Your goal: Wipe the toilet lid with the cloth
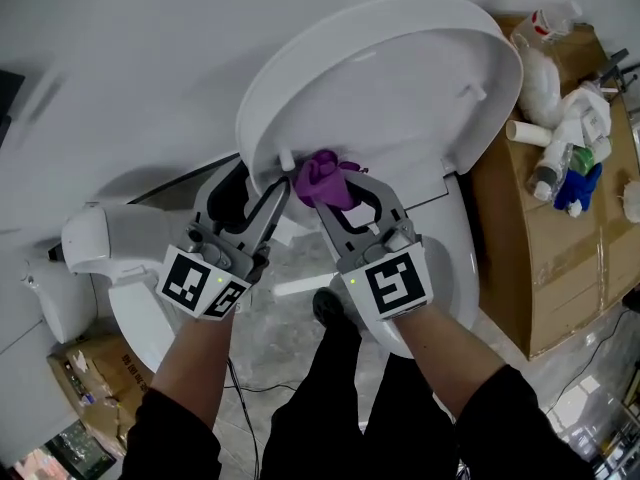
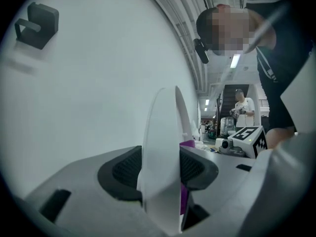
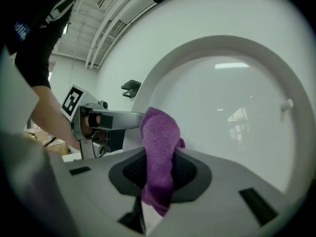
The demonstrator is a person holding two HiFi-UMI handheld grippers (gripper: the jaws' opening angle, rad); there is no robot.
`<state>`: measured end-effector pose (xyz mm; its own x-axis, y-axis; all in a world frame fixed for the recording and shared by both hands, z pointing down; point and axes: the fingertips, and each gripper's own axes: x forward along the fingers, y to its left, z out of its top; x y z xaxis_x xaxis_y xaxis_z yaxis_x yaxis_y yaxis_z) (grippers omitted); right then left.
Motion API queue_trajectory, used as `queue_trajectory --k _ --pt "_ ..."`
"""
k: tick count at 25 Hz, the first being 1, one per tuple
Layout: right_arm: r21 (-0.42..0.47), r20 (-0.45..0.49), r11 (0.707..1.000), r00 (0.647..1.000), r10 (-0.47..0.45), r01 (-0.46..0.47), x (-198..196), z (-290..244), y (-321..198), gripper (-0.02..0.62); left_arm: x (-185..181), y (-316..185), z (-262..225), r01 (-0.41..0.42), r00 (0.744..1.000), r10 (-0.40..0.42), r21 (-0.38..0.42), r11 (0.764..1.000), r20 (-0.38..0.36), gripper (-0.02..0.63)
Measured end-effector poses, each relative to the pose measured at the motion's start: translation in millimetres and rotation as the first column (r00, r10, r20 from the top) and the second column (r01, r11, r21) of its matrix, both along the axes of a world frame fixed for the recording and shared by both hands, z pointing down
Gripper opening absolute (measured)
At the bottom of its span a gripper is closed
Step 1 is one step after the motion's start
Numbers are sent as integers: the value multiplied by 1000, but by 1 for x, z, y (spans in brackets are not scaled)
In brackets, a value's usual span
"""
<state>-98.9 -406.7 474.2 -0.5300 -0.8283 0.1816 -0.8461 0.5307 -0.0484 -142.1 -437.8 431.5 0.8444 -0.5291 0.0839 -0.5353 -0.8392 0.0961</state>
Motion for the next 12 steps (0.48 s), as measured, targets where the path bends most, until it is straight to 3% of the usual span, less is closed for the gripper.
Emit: queue_trajectory --k 4,7,12 --pt "-22 -9 1000 1000 -4 4 -20 13 -7 95 1 0 2 -16 1000 16 -9 1000 -22 212" --pt "9 5 1000 1000 1 -1 -25 11 -15 95 -4 -1 2 -13 1000 13 -9 1000 -18 210" --pt "51 12 997 999 52 -53 19 7 -19 94 -3 0 1 -3 999 3 -16 1000 -42 212"
